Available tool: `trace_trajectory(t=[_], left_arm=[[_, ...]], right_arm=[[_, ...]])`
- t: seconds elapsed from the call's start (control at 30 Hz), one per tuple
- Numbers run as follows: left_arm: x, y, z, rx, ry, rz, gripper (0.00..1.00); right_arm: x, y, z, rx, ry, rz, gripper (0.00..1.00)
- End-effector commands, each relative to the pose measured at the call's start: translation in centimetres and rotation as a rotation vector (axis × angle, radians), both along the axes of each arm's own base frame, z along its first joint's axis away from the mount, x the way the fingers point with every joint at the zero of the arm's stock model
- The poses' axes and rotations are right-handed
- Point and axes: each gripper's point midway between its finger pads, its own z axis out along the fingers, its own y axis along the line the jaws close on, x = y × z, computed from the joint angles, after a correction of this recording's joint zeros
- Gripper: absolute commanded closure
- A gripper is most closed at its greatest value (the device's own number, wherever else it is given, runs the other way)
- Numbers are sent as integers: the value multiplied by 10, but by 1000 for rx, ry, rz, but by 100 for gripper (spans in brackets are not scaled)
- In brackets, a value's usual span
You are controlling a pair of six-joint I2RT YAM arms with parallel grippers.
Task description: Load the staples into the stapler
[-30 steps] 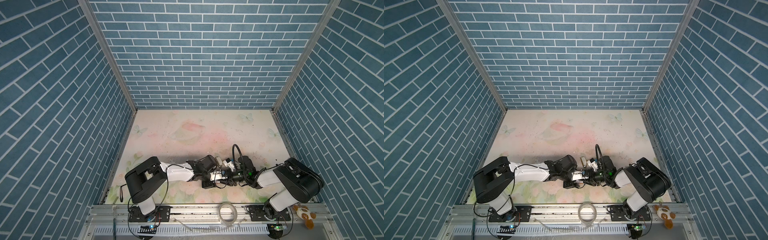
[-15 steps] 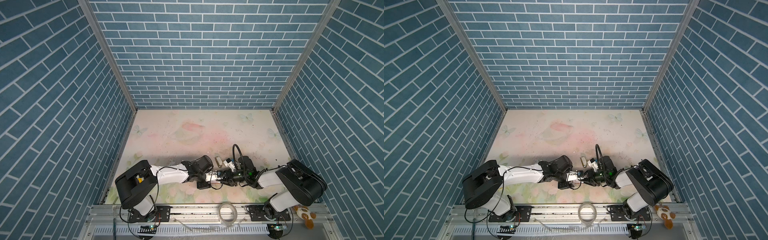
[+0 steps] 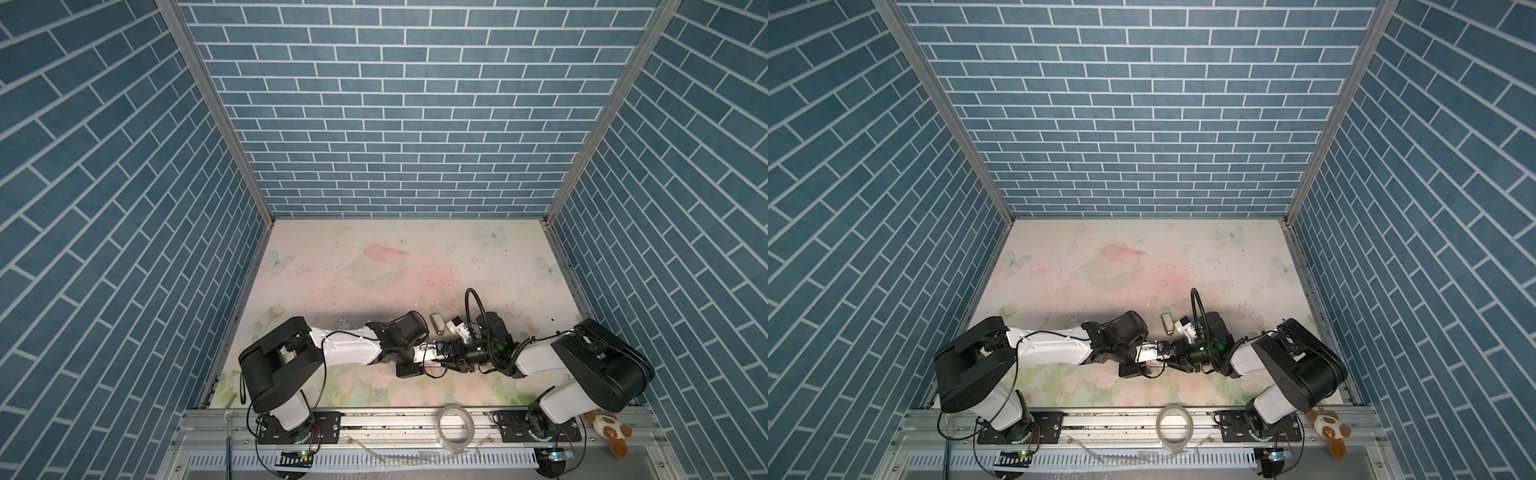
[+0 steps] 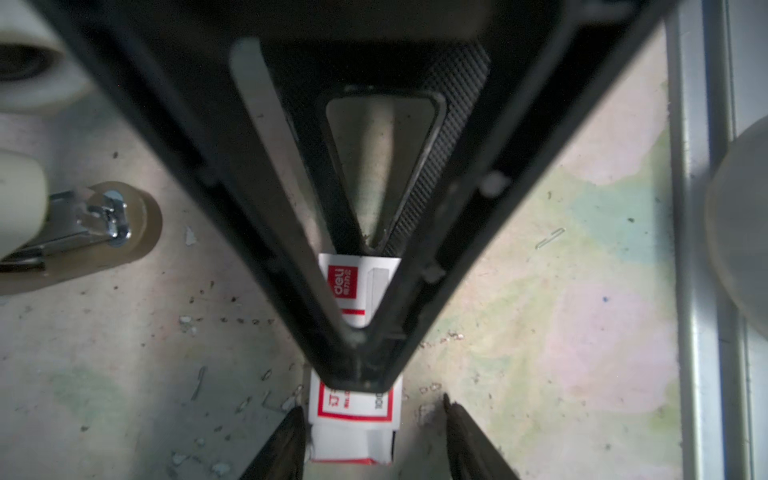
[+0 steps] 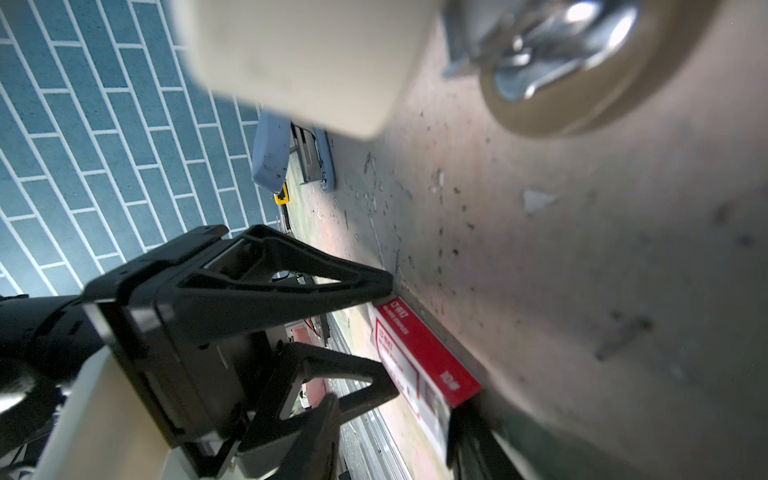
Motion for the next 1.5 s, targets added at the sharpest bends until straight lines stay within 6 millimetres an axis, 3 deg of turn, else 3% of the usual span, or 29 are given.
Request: trace_trajectory(t=[0.0,0.23,0.87,1.47], left_arm=[[3,4,-8,34,-7,-6,48],[-3,9,-12,49,9,-27,63],[-8,17,-16,82,20,-42,65],[-11,7,-14,59,64,-49,70]], right_arm=[[-8,-11,-21,-76,40,-9,55],[-8,-13,-23,-83,42,-10,55],[-10,-24,-23,-134,32,-16,60],[-1,-27,-27,-160,12,-43,66]])
